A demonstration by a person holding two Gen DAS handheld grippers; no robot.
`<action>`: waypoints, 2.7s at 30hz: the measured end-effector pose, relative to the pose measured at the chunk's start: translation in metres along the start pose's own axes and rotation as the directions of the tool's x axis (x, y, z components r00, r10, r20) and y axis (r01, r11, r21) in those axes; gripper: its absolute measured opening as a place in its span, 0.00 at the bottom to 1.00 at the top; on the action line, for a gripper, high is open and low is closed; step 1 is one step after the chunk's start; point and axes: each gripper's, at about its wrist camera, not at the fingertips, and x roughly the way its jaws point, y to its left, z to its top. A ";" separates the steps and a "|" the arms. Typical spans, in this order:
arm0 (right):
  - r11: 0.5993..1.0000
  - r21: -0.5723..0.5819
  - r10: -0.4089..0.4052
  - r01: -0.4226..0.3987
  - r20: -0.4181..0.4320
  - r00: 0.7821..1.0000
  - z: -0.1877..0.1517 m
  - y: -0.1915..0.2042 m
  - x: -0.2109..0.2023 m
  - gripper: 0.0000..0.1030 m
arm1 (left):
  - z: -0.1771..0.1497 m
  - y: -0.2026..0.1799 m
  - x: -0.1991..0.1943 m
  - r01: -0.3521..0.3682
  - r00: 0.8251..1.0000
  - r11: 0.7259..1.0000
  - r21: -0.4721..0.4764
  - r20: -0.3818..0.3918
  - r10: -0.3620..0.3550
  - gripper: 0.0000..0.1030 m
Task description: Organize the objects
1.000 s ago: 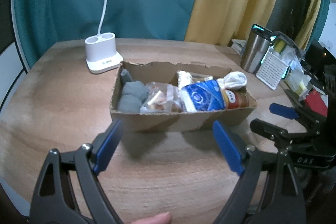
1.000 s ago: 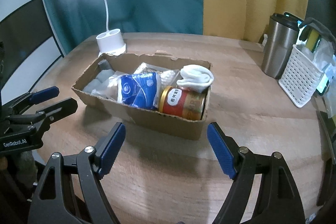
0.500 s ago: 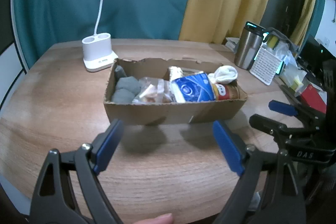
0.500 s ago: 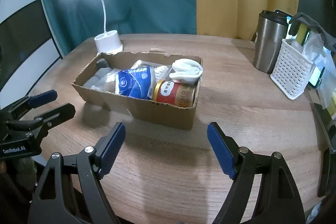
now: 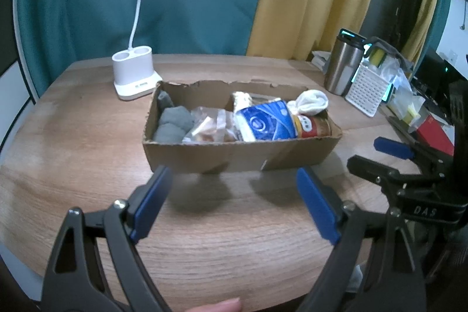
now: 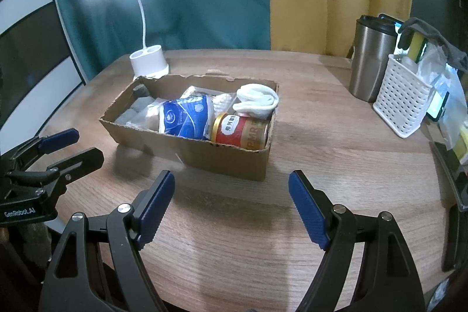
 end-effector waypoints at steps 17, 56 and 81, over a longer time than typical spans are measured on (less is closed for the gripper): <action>1.000 -0.001 -0.001 0.001 -0.008 1.000 0.002 0.001 0.004 0.80 | 0.000 0.002 0.003 0.001 1.000 1.000 -0.001 -0.005 -0.001 0.86; 1.000 0.001 0.003 -0.003 -0.017 1.000 0.002 0.006 0.010 0.80 | 0.000 0.005 0.006 0.000 1.000 1.000 -0.001 -0.014 0.000 0.86; 1.000 -0.005 -0.001 0.001 -0.008 1.000 0.006 0.005 0.008 0.80 | 0.011 0.002 0.003 0.000 1.000 0.999 0.032 0.002 0.000 0.86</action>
